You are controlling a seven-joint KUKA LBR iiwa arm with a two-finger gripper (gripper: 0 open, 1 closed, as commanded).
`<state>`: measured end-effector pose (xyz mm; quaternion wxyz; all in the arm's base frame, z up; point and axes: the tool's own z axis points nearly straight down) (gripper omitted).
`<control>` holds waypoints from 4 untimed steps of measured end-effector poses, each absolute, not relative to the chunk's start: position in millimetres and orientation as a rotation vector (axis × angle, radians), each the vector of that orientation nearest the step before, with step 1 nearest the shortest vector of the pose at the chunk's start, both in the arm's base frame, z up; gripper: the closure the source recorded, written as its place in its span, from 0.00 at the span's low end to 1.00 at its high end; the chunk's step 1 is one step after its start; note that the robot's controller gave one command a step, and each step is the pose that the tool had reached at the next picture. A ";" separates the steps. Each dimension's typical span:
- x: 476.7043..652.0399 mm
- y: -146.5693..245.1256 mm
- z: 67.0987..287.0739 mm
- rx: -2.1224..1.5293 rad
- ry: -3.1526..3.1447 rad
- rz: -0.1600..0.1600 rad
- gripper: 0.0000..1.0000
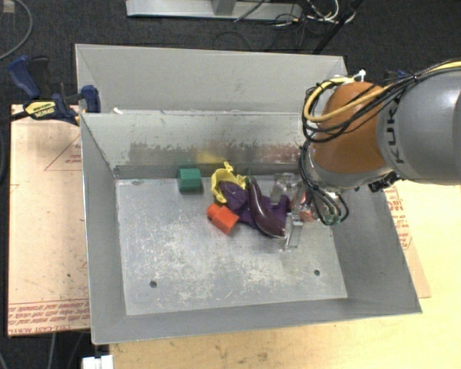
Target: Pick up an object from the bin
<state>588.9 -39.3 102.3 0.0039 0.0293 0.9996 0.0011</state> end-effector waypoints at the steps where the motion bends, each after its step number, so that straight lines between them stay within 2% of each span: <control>1: 581.5 -20.3 75.8 0.428 3.109 0.007 0.00; 2: 596.8 -103.0 70.8 -0.021 3.130 0.001 1.00; 4: 595.4 -102.5 74.5 -0.021 3.135 0.003 1.00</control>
Offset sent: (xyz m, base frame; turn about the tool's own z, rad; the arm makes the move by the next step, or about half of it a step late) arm 0.0069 -0.0628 -0.0323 -0.0736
